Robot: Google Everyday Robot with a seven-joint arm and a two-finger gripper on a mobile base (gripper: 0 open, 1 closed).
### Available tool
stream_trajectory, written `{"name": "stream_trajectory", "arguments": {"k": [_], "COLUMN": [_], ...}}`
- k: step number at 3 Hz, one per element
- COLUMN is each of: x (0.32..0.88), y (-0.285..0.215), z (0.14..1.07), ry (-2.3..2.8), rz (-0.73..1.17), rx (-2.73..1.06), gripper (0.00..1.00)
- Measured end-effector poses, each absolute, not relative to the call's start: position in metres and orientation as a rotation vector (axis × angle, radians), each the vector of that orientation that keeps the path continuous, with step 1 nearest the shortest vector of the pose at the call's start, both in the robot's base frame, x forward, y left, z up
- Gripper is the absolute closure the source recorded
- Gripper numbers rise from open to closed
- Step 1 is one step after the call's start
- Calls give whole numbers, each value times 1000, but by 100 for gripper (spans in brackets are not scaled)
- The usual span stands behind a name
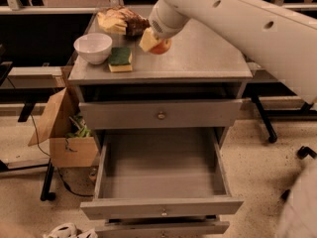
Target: Pick apple from middle drawer and place on counter
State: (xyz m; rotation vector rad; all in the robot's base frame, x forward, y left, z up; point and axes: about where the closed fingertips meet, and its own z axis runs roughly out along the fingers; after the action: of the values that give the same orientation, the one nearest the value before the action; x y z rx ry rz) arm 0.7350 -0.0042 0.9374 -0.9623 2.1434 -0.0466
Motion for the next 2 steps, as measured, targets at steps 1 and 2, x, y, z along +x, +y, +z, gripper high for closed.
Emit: {"name": "stream_trajectory", "arguments": {"k": [1,2], "x": [768,789], "y": [-40,-64], "z": [929,906], "ry": [2171,2193], "rz": [-22,42], "rx": [-879,-855], "gripper": [100,82]}}
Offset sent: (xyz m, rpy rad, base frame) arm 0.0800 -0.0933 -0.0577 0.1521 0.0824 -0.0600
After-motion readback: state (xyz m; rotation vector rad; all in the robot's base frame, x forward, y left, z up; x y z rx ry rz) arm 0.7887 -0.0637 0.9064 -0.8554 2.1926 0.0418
